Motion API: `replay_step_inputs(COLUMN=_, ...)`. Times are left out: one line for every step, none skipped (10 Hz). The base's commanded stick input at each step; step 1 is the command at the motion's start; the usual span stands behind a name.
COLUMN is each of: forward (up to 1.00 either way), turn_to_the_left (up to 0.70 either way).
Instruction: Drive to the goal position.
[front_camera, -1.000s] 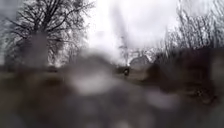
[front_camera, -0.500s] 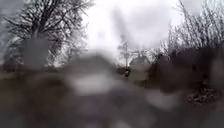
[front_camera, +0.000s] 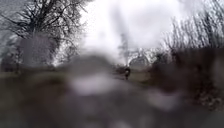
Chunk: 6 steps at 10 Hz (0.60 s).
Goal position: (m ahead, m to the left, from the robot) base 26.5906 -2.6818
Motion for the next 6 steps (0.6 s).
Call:
replay_step_inputs(forward=0.85, turn_to_the_left=0.34)
replay_step_inputs(forward=0.85, turn_to_the_left=0.34)
replay_step_inputs(forward=0.85, turn_to_the_left=0.34)
replay_step_inputs(forward=0.85, turn_to_the_left=0.28)
replay_step_inputs(forward=0.85, turn_to_the_left=0.08)
replay_step_inputs(forward=0.85, turn_to_the_left=0.00)
